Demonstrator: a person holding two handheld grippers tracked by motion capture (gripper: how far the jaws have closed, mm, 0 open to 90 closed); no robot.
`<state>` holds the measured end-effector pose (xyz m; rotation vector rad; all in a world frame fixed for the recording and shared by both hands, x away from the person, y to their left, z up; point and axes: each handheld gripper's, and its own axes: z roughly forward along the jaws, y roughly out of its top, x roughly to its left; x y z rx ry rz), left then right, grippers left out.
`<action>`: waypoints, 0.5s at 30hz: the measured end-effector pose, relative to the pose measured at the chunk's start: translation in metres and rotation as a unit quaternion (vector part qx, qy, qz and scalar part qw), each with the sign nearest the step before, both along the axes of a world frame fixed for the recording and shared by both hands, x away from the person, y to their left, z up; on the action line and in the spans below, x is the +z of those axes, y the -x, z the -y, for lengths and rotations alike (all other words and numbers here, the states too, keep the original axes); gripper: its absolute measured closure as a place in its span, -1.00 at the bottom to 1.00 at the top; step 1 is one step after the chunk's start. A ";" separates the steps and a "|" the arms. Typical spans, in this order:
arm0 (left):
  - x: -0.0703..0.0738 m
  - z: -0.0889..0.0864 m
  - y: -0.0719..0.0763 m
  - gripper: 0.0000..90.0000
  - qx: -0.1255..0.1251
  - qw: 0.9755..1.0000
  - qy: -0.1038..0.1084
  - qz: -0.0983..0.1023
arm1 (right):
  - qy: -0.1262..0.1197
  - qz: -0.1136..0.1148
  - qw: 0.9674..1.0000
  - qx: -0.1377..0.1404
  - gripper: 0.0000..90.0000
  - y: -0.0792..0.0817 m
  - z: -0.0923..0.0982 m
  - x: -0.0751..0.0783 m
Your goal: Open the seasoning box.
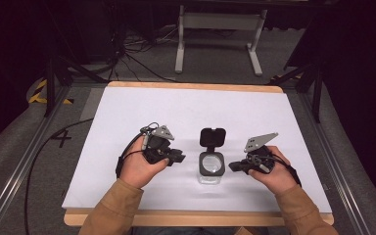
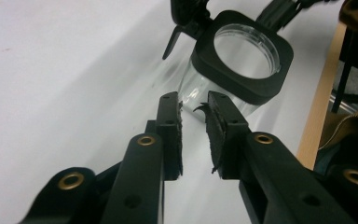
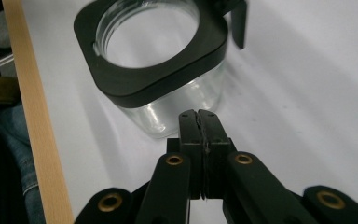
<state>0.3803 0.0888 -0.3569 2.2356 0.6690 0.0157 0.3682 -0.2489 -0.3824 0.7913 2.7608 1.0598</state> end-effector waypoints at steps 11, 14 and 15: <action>-0.006 -0.038 -0.011 0.40 0.058 0.998 -0.009 0.009 | -0.017 0.051 0.993 -0.104 0.59 -0.012 0.049 0.020; -0.013 -0.053 -0.019 0.33 0.088 0.996 -0.020 0.005 | -0.016 0.060 0.988 -0.141 0.46 -0.018 0.064 0.018; -0.015 -0.058 -0.021 0.32 0.099 0.995 -0.025 0.003 | -0.009 0.061 0.986 -0.153 0.44 -0.019 0.068 0.017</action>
